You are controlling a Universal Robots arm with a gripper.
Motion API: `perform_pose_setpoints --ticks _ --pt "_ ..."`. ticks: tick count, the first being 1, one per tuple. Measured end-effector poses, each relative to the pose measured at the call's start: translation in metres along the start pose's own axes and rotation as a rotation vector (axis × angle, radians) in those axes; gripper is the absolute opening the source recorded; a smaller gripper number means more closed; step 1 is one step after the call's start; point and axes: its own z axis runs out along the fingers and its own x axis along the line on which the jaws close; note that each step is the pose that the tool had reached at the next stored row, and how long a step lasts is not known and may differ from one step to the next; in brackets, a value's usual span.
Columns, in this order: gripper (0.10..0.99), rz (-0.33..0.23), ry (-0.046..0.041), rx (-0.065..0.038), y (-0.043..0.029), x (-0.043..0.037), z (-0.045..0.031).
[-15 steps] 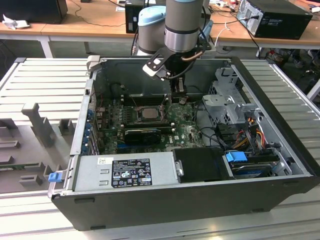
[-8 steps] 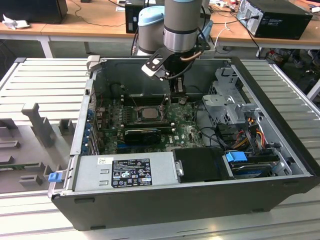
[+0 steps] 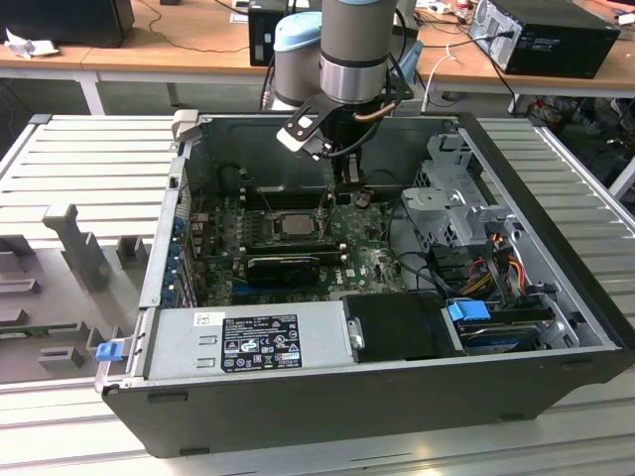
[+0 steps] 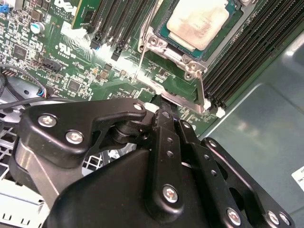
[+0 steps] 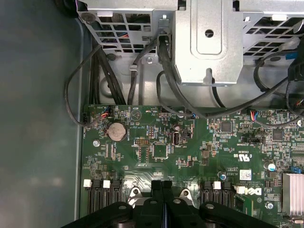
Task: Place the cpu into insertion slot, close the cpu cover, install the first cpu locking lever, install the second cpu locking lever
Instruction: 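Close the cpu cover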
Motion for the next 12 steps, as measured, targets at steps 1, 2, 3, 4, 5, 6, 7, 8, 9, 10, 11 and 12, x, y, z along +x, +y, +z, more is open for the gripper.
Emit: perform_pose_setpoints --ticks 1,2,3,4,5,6,7,8,9,10,11,12 --pt "0.106 0.000 0.0001 0.000 -0.0004 0.0000 0.0000" --pt "0.106 0.000 0.0000 0.000 -0.0009 0.0000 0.0001" --pt "0.106 0.000 0.0000 0.000 -0.0013 0.0000 0.0000" --pt "0.106 0.000 -0.0001 0.000 -0.0018 0.0000 0.0000" --pt "0.106 0.000 0.0000 0.000 -0.0022 0.0000 0.0001" --pt "0.106 0.000 0.0001 0.000 -0.0026 0.0001 0.0001" --pt "0.106 0.000 0.0000 0.000 -0.0030 0.0001 0.0001" --pt "0.106 0.000 0.0000 0.000 -0.0038 0.0001 0.0000" --pt "0.106 0.000 0.0001 0.000 -0.0048 0.0001 0.0000" --pt "0.106 0.000 0.0000 0.000 -0.0061 0.0001 -0.0001" --pt "0.106 0.000 0.0000 0.000 -0.0070 0.0001 -0.0002" --pt "0.106 0.000 0.0000 0.000 -0.0081 0.0001 -0.0002"
